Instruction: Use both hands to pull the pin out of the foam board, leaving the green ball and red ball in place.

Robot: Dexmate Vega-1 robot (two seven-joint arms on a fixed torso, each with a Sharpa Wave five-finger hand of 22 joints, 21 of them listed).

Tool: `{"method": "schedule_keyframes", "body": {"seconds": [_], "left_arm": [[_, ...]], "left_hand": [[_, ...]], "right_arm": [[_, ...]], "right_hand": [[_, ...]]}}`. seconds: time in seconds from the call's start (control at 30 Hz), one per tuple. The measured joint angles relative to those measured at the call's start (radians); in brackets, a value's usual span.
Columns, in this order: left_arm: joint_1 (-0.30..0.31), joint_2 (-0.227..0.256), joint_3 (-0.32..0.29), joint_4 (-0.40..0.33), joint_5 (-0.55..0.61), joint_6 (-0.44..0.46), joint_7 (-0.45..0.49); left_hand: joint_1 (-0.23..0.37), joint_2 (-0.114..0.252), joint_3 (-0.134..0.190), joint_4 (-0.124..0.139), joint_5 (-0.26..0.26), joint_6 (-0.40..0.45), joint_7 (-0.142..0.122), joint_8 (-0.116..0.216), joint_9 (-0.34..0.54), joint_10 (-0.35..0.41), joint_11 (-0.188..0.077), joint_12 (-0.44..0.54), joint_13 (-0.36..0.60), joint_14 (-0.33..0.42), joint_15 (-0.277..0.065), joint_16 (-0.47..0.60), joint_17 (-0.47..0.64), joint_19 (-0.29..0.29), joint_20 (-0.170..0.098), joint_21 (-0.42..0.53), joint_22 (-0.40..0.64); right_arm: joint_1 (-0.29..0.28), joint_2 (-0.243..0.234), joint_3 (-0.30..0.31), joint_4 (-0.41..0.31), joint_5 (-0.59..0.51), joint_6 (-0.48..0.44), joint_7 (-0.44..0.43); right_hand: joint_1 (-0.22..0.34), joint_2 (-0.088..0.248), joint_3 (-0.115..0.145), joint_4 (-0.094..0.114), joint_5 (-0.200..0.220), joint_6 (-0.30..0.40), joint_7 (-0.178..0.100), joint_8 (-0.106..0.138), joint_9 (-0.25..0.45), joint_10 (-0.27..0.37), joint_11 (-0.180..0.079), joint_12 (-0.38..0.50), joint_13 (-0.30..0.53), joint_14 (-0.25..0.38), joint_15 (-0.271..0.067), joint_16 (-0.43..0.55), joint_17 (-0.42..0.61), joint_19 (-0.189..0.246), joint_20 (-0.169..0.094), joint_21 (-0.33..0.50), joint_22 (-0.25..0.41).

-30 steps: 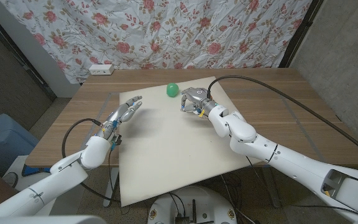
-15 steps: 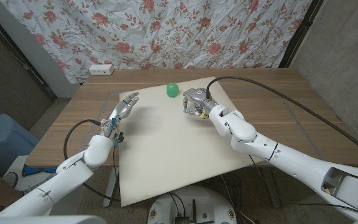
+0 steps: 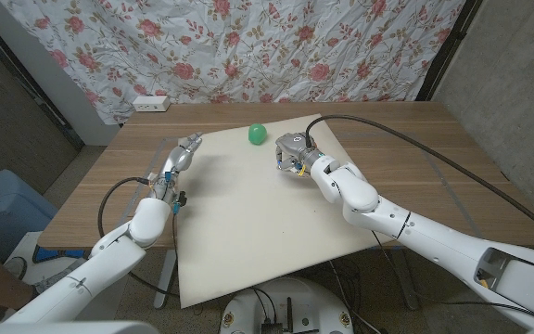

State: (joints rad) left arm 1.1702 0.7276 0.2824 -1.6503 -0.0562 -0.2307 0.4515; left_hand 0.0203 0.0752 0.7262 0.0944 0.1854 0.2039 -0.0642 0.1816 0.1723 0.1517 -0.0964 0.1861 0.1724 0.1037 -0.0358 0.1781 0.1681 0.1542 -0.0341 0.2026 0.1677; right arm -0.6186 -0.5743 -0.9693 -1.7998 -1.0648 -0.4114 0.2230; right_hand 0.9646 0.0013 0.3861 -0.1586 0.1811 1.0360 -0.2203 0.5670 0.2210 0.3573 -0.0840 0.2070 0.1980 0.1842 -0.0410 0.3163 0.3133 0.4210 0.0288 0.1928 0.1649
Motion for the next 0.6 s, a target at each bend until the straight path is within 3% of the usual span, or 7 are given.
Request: {"method": "schedule_keyframes", "body": {"seconds": [0.6], "left_arm": [[-0.039,-0.078,0.001,0.077,-0.14,-0.07,-0.04]], "left_hand": [[0.0,0.0,0.004,-0.004,0.0,-0.004,0.004,0.0,0.0,-0.004,0.004,0.0,0.0,-0.003,-0.003,-0.005,0.0,0.0,0.0,-0.008,0.0]], "right_arm": [[0.019,0.022,-0.026,0.042,-0.074,-0.017,0.058]], "right_hand": [[0.0,0.0,0.0,0.0,0.0,0.0,0.0,-0.004,0.0,0.0,0.0,0.0,0.0,0.0,0.0,0.0,0.0,0.0,0.0,0.0,0.0]]}}
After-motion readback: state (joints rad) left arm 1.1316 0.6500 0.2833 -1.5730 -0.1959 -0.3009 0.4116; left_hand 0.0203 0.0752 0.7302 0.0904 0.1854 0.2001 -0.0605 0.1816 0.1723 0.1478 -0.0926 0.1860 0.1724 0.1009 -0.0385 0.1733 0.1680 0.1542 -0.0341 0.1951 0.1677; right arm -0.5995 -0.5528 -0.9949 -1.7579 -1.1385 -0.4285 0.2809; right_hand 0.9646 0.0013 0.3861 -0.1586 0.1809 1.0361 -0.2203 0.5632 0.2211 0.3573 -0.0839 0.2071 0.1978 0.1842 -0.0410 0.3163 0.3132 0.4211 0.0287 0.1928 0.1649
